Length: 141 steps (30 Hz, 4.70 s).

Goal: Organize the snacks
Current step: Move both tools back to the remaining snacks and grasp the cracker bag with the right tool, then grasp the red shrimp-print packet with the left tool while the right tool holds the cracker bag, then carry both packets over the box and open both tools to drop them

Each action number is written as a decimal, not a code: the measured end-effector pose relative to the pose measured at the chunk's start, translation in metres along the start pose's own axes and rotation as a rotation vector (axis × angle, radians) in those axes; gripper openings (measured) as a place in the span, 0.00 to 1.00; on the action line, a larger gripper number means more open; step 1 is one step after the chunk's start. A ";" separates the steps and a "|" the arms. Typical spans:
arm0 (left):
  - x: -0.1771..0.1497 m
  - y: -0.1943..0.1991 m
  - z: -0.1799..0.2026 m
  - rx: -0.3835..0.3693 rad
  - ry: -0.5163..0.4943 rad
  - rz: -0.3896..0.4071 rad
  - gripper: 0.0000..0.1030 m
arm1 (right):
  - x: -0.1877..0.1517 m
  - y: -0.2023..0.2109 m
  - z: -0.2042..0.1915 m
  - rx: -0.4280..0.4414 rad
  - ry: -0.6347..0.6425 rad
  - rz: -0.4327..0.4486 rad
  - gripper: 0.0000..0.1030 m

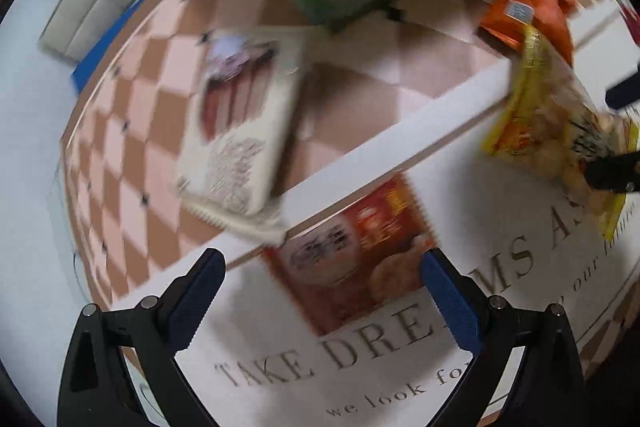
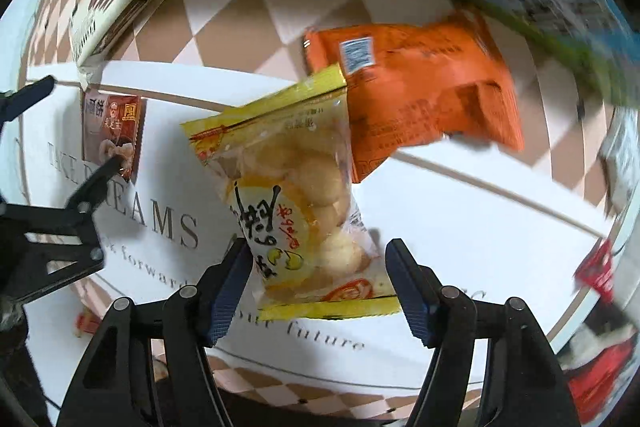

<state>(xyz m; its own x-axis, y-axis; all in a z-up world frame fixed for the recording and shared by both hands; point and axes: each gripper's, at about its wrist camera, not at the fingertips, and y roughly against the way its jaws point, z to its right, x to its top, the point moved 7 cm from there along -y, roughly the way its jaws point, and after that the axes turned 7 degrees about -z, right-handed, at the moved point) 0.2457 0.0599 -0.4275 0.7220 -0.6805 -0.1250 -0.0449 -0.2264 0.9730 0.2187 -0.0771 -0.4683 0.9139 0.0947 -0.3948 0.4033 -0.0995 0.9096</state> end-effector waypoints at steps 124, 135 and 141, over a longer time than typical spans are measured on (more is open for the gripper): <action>0.282 0.096 -0.101 -0.347 0.618 0.031 0.86 | 0.198 0.192 0.206 0.104 -0.349 0.357 0.87; 0.264 0.135 -0.091 -0.330 0.605 0.155 0.86 | 0.165 0.204 0.197 0.048 -0.311 0.401 0.93; 0.233 0.162 -0.087 -0.299 0.627 0.235 0.86 | 0.129 0.215 0.178 -0.004 -0.270 0.469 0.94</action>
<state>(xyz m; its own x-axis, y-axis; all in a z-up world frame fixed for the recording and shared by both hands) 0.4669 -0.0745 -0.2818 0.9800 -0.1407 0.1406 -0.1213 0.1372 0.9831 0.4316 -0.2621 -0.3465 0.9756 -0.2169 0.0348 -0.0502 -0.0662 0.9965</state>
